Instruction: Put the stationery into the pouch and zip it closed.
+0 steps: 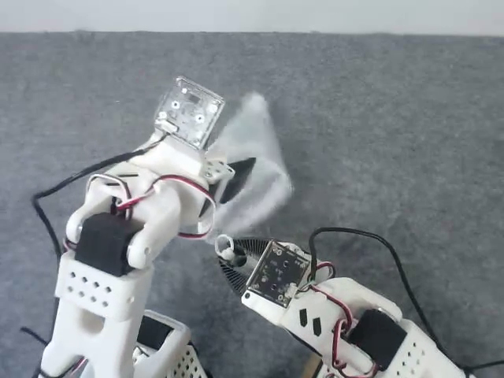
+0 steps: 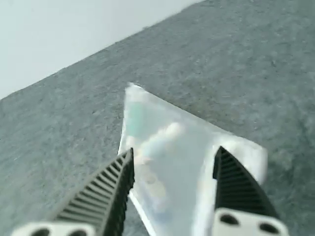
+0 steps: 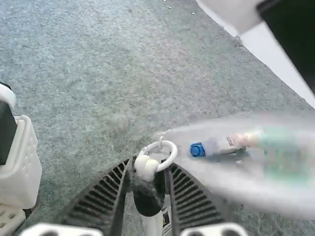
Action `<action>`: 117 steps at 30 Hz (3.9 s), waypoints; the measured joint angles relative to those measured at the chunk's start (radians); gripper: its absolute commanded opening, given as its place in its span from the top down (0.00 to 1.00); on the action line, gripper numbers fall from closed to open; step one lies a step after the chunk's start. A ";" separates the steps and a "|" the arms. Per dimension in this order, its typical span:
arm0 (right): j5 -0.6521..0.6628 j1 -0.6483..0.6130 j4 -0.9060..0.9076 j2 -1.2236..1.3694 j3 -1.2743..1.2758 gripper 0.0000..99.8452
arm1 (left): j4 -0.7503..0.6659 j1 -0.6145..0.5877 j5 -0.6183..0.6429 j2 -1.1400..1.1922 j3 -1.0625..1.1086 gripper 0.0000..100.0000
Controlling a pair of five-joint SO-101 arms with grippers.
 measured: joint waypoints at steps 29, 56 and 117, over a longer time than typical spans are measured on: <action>-0.092 0.301 -0.077 -0.290 0.002 0.99 | 0.342 -0.103 -0.232 -0.008 -0.212 0.76; -0.127 0.350 -0.092 -0.290 -0.018 0.99 | 0.026 0.095 -0.229 -0.364 0.358 0.75; -0.196 0.660 -0.285 -0.310 -0.017 0.99 | -0.440 0.187 -0.157 -0.390 0.704 0.99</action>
